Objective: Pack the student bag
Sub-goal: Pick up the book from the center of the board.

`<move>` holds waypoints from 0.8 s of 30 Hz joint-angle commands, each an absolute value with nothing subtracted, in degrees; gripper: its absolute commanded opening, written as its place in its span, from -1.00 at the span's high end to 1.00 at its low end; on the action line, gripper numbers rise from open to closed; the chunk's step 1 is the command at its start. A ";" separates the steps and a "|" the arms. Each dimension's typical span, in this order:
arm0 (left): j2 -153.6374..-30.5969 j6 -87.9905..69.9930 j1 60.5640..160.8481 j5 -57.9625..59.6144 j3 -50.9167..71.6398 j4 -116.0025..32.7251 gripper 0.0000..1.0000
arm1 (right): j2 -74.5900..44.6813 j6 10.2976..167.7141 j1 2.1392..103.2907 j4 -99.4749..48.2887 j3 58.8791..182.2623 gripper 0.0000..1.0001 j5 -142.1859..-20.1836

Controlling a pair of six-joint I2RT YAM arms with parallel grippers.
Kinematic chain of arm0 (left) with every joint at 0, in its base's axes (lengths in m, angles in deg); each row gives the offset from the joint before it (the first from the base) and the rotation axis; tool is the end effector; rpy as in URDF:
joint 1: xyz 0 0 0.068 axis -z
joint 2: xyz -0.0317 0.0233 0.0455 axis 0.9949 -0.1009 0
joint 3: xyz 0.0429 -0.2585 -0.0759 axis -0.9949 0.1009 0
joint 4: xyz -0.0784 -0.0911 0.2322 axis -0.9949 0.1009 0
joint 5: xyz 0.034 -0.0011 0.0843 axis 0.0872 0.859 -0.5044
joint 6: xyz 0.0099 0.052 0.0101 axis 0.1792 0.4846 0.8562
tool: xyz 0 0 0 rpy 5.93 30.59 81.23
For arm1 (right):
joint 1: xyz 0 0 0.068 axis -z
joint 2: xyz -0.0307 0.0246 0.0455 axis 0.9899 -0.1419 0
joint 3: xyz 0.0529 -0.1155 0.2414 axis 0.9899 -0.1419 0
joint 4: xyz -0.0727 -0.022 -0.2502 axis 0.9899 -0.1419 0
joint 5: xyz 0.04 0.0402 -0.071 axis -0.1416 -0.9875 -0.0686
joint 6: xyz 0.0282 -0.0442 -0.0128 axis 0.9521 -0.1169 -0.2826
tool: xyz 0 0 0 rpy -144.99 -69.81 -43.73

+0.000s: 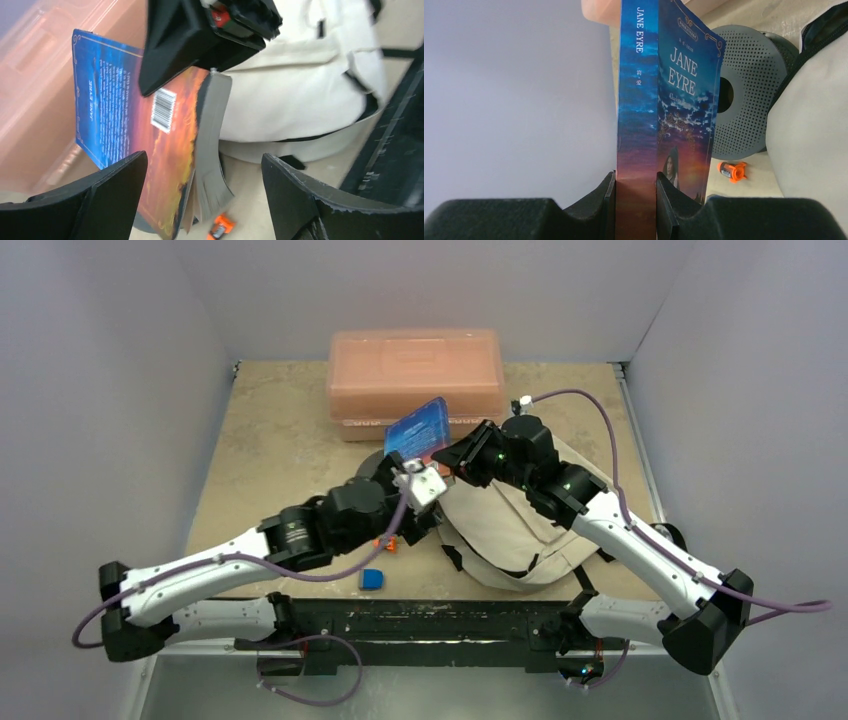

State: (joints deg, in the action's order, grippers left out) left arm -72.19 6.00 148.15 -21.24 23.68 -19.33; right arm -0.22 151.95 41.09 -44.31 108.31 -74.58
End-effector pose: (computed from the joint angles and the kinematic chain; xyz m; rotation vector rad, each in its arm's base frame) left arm 0.1022 -0.1897 0.3739 0.9016 1.6574 -0.5065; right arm 0.1990 0.1724 0.3609 0.5362 2.1253 1.2195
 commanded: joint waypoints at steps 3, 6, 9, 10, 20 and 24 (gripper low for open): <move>-81.16 23.43 155.50 -44.05 21.06 -26.40 -0.71 | 2.55 157.80 41.10 -32.60 111.07 1.00 -73.76; -84.15 22.32 156.36 -50.59 20.46 -28.37 -0.71 | 2.82 158.74 41.06 -32.47 110.58 1.00 -74.60; -88.25 22.49 157.00 -57.29 19.07 -28.13 -0.68 | 3.25 159.38 41.10 -32.30 109.63 1.00 -74.55; -89.17 22.41 157.17 -59.07 18.41 -27.51 -0.64 | 3.36 159.55 41.11 -32.29 109.43 1.00 -74.45; -91.90 22.09 158.21 -68.33 17.22 -26.17 0.14 | 6.78 162.36 41.08 -33.30 107.29 1.00 -71.82; -91.58 21.16 158.30 -69.15 16.91 -24.99 0.69 | 7.88 161.64 41.13 -33.16 106.47 1.00 -70.12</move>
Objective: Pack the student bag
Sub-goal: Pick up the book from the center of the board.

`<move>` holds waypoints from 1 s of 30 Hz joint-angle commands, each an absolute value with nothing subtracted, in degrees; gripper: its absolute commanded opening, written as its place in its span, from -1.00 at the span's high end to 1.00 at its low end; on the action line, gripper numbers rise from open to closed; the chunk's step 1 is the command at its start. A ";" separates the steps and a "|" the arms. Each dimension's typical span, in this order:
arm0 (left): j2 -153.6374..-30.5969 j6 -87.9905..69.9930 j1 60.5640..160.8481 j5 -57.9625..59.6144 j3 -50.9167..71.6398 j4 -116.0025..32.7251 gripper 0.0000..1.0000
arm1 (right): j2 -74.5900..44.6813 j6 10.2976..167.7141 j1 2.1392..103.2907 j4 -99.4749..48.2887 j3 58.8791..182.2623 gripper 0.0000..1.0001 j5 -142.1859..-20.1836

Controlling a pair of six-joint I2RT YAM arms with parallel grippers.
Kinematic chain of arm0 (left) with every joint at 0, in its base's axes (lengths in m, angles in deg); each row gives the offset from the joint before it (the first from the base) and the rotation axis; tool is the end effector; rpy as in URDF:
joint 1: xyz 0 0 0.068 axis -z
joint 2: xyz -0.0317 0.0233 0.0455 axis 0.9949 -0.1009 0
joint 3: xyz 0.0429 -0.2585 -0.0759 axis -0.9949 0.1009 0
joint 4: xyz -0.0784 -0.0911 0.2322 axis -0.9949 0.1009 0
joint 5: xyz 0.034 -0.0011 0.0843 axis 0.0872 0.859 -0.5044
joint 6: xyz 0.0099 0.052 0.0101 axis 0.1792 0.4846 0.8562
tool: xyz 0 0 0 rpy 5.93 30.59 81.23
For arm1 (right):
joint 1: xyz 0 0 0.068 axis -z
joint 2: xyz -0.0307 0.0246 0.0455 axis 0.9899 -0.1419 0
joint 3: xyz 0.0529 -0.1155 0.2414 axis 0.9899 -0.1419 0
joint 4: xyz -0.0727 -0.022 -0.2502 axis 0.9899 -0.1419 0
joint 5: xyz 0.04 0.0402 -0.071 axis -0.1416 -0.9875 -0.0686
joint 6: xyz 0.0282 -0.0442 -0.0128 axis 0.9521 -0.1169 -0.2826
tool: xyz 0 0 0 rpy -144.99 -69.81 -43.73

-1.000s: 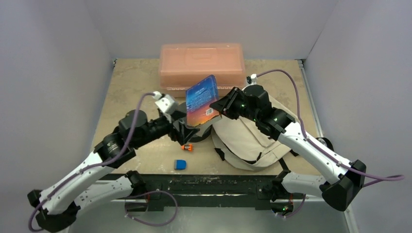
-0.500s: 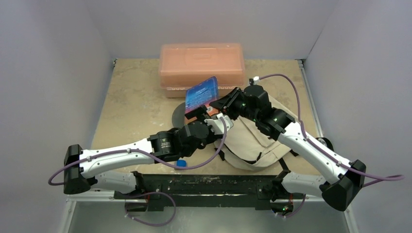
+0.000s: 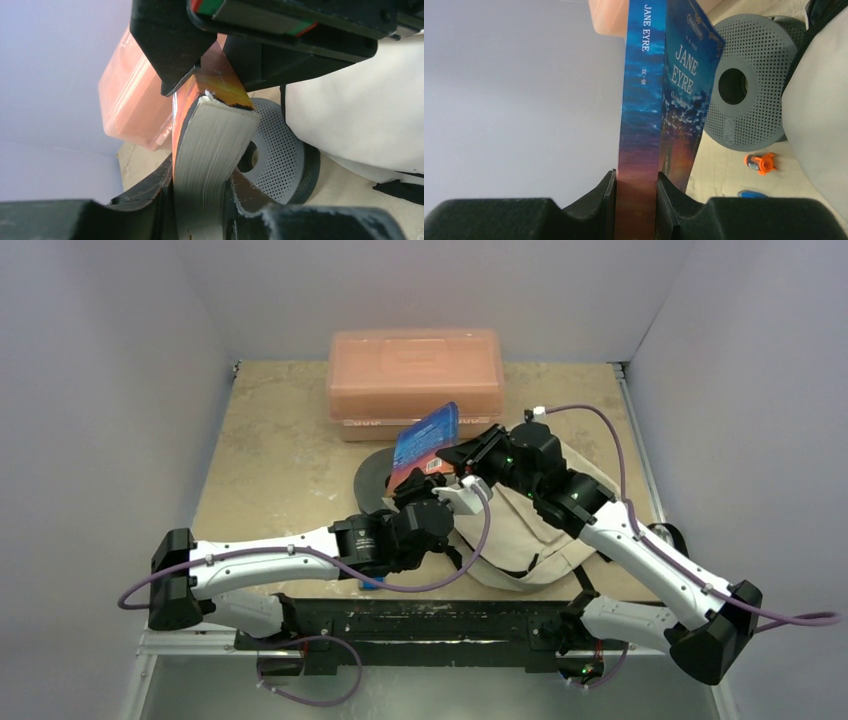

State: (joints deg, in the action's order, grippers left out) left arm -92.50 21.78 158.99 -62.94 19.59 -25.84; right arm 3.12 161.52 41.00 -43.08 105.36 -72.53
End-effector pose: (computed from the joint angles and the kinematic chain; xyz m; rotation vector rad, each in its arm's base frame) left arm 0.1049 -0.2737 0.3314 0.8901 1.6079 0.3096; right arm 0.1897 0.1632 0.3589 0.7360 2.0671 1.3055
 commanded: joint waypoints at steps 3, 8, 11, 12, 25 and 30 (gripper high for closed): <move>-89.97 19.60 158.23 -68.87 16.99 -23.75 1.00 | 8.95 157.19 41.08 -33.89 105.31 0.41 -66.68; -85.36 13.18 157.24 -67.54 17.18 -18.35 1.00 | 12.45 130.26 41.13 -34.51 103.44 -0.62 -58.84; -80.68 5.96 153.98 -63.34 17.54 -13.31 1.00 | 15.01 113.63 41.09 -39.44 103.74 -0.89 -53.91; -79.03 3.52 152.36 -61.36 17.71 -11.68 1.00 | 16.01 107.75 41.08 -40.53 103.36 -0.97 -52.92; -60.43 -12.83 136.06 -48.74 19.93 -3.83 1.00 | 0.11 83.78 24.98 -54.84 107.73 -0.98 -55.83; -56.36 -14.93 135.73 -54.99 20.85 -1.45 1.00 | -16.56 89.30 13.10 -64.16 113.50 -0.97 -34.09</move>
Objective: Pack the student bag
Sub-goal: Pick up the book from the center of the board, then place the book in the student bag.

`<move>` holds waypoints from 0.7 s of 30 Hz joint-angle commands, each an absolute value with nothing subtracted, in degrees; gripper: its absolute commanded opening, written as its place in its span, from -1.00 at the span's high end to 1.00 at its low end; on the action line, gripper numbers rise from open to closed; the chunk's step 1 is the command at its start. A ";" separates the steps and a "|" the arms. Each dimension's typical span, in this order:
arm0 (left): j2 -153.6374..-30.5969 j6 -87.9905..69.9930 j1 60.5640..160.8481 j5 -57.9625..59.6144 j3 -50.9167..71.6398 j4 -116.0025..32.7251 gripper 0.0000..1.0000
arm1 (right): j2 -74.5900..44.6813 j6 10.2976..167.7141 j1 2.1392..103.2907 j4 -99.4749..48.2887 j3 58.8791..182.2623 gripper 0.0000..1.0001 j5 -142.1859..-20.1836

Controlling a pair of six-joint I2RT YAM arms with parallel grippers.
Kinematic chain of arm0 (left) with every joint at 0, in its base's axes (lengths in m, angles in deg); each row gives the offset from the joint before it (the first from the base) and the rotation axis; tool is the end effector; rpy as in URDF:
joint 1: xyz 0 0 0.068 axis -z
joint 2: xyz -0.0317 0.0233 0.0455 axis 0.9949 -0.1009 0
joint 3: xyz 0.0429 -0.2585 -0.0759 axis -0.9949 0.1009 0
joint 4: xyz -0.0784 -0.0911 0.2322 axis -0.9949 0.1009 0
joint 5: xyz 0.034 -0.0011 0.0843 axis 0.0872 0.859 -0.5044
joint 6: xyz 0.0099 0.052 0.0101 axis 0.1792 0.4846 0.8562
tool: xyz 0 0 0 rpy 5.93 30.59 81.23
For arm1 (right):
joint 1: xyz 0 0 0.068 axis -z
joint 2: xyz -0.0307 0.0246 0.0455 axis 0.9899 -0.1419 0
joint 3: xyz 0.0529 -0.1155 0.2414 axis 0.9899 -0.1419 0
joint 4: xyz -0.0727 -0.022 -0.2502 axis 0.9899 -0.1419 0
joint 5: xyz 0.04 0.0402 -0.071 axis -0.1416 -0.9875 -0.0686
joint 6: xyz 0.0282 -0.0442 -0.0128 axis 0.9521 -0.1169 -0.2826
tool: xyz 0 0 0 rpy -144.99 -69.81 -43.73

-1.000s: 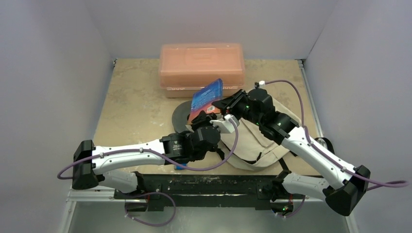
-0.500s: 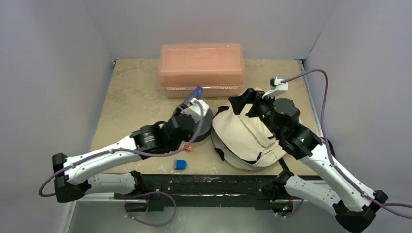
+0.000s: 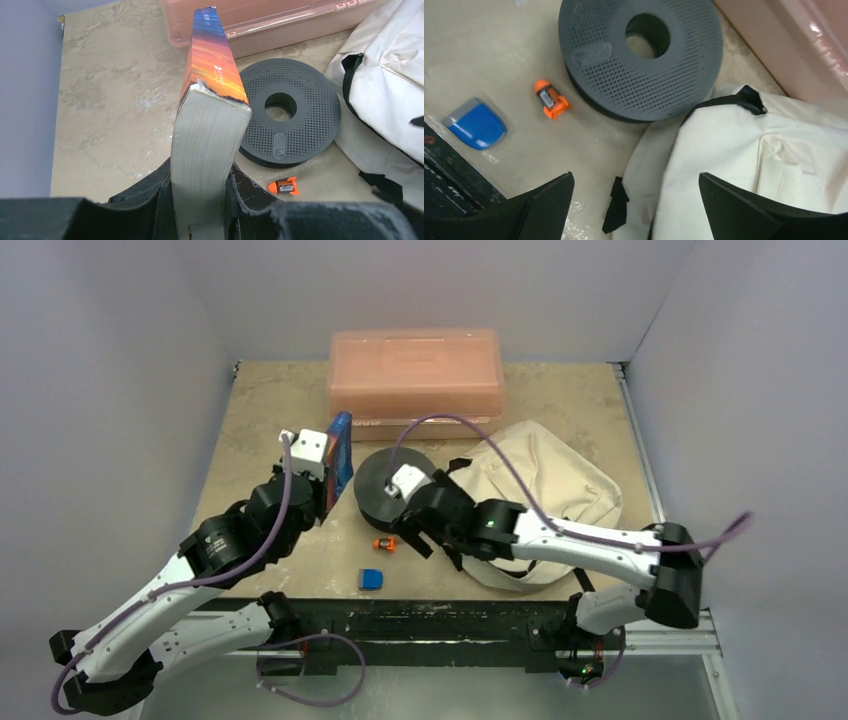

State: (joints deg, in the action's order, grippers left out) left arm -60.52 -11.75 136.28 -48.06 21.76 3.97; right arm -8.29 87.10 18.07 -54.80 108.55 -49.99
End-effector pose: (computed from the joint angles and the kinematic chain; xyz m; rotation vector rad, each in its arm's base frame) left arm 0.1023 -0.0936 0.3800 0.1997 1.9068 -0.0540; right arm 0.1373 0.2466 0.3114 -0.8999 2.0259 0.1926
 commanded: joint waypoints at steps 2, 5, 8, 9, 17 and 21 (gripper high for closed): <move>-54.07 -15.61 135.73 -56.69 22.08 -1.54 1.00 | -20.60 92.33 12.43 -67.54 114.09 -0.95 -27.40; -50.92 -16.60 135.63 -58.50 23.45 -1.57 1.00 | -23.59 96.16 12.40 -70.90 113.17 -0.80 -22.48; -49.38 -17.01 135.68 -58.84 24.18 -1.70 1.00 | -24.13 98.56 12.41 -71.96 112.04 -0.60 -21.23; -49.33 -17.02 135.65 -58.78 24.23 -1.63 1.00 | -23.76 98.92 12.41 -71.79 111.61 -0.53 -21.46; -50.85 -18.75 135.69 -54.79 22.89 -0.10 1.00 | -11.57 99.50 15.65 -64.05 108.50 1.00 -31.19; -51.87 -20.00 135.63 -50.10 21.45 0.61 1.00 | -0.98 99.07 29.11 -55.48 104.46 1.00 -52.02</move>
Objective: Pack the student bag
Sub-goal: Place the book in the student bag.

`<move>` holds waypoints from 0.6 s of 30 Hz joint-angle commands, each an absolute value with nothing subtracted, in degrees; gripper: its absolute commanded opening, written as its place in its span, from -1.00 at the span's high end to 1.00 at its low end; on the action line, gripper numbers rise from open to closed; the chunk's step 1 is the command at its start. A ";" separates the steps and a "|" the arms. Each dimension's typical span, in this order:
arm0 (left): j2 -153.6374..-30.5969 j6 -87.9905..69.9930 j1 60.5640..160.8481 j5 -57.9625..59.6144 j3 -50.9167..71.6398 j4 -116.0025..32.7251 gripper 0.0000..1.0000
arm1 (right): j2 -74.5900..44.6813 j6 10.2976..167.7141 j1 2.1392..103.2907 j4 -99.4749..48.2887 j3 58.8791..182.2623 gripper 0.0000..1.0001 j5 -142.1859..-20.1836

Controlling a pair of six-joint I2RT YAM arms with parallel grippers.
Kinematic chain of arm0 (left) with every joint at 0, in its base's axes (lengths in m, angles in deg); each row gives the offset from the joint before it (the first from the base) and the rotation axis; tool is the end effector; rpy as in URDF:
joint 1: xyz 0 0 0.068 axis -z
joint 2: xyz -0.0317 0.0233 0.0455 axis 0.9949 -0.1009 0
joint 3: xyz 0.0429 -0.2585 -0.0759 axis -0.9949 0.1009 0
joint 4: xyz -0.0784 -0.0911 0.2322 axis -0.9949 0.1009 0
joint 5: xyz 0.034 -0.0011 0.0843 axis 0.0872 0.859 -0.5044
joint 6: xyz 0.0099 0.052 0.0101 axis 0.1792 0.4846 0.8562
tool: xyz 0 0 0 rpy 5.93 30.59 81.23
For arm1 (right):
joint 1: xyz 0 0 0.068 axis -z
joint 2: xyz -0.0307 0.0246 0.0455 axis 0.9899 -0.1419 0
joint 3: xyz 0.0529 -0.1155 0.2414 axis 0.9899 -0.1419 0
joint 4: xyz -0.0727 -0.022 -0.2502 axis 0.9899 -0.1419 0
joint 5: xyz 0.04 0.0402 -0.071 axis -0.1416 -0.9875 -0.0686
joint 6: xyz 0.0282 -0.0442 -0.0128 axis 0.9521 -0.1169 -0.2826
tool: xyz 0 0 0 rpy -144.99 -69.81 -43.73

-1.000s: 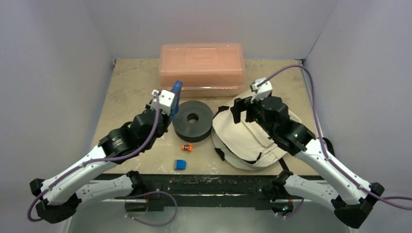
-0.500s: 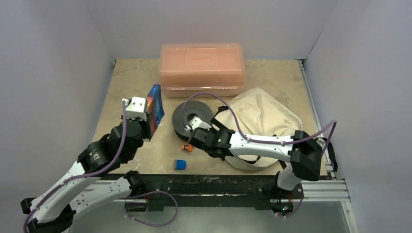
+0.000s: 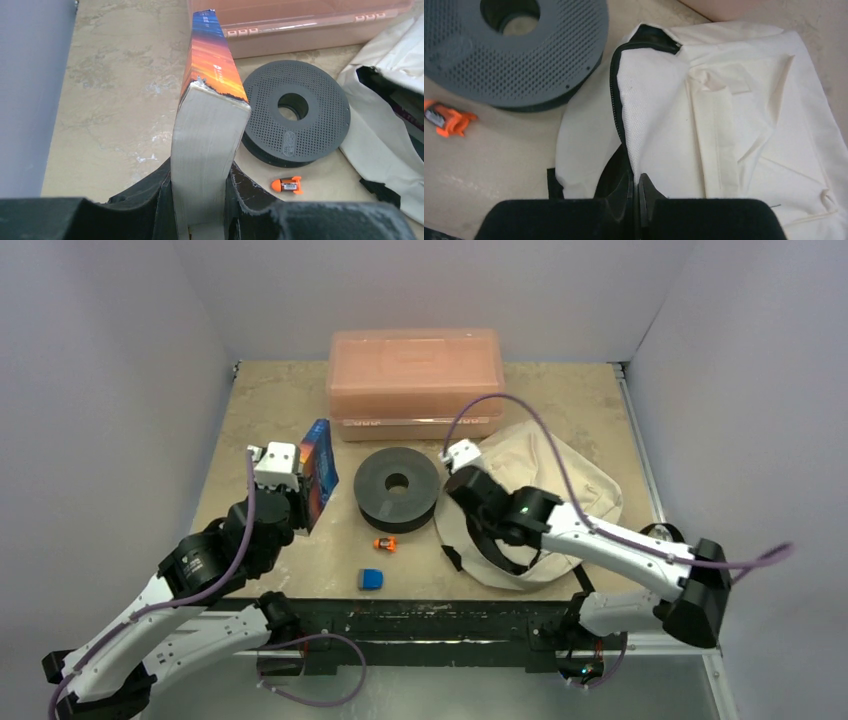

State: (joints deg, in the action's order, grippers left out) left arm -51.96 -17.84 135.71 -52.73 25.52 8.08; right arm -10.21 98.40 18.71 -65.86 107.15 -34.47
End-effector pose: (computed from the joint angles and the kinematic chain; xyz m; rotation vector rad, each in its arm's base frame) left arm 0.0813 -0.0616 0.3693 0.0291 1.8827 -0.0552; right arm 0.1412 0.2291 0.2852 -0.6649 2.1650 -0.1616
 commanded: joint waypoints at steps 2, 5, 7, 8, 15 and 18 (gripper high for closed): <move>-52.17 -21.49 135.60 -42.81 21.30 -0.58 1.00 | 3.38 98.49 34.14 -51.94 103.26 1.00 -60.90; -53.48 -25.83 135.37 -31.95 22.06 -3.74 1.00 | 5.84 99.07 38.67 -51.99 104.58 1.00 -67.03; -54.91 -30.04 134.71 -24.75 22.87 -6.24 1.00 | 6.04 99.62 40.39 -52.49 105.43 1.00 -68.22; -55.60 -32.37 134.23 -21.51 23.47 -7.86 1.00 | 6.21 100.05 40.95 -52.70 105.65 1.00 -68.30; -58.75 -50.91 127.31 -1.13 30.90 -26.37 1.00 | 8.81 101.74 42.07 -50.36 105.69 1.00 -65.49; -61.03 -59.42 124.10 4.16 33.99 -33.99 1.00 | 9.51 101.88 42.12 -50.46 105.76 1.00 -65.10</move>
